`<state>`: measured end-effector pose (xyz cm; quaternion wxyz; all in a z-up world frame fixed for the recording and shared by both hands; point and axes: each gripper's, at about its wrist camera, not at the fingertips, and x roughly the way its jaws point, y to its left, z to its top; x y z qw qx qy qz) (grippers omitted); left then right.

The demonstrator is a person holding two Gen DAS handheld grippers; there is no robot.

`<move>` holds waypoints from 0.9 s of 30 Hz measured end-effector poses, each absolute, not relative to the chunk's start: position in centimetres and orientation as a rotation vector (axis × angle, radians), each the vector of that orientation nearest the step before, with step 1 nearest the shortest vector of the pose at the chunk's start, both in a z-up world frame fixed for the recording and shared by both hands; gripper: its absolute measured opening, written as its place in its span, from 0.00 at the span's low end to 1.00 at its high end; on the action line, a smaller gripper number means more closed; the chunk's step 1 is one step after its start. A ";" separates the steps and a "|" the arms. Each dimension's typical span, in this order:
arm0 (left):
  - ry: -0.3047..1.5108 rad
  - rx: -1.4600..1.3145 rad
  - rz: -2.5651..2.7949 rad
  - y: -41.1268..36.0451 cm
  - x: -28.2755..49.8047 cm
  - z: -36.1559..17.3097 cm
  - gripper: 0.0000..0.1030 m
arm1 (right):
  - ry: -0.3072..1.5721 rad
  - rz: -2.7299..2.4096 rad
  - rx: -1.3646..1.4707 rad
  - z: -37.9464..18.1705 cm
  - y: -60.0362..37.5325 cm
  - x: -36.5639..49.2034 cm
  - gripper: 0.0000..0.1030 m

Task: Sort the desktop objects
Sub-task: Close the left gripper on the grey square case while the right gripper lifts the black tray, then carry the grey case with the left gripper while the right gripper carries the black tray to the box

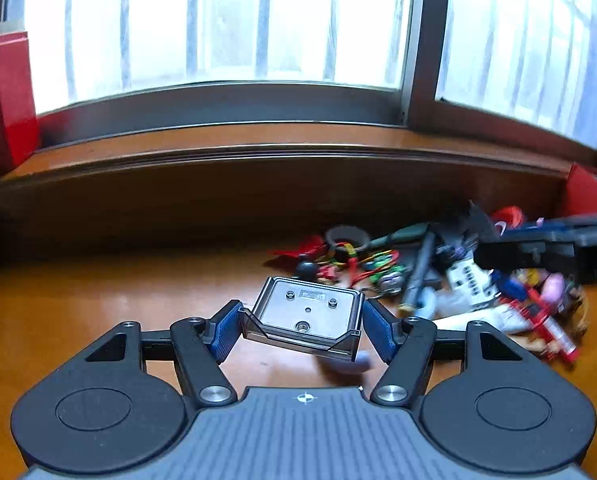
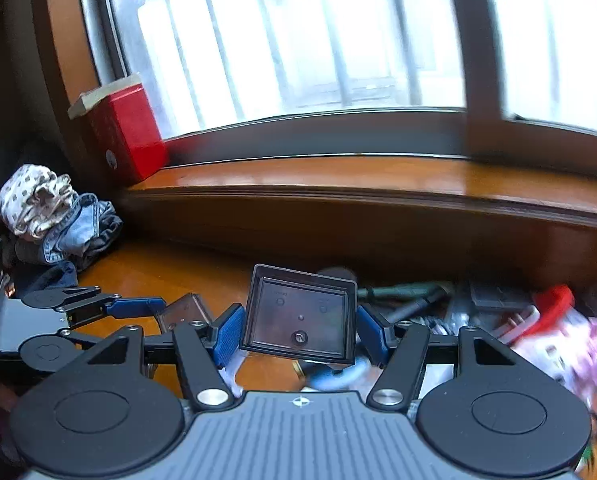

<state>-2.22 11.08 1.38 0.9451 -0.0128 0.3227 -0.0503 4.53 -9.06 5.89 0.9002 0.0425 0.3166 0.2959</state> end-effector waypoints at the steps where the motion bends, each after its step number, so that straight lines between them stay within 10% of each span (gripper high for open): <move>1: 0.661 -0.037 -0.104 10.7 -2.4 1.5 0.63 | 0.656 0.602 0.095 5.8 -9.7 4.0 0.62; 27: 0.671 -0.015 -0.189 3.7 -5.9 3.2 0.63 | 0.626 0.420 0.204 5.2 -20.7 -5.0 0.62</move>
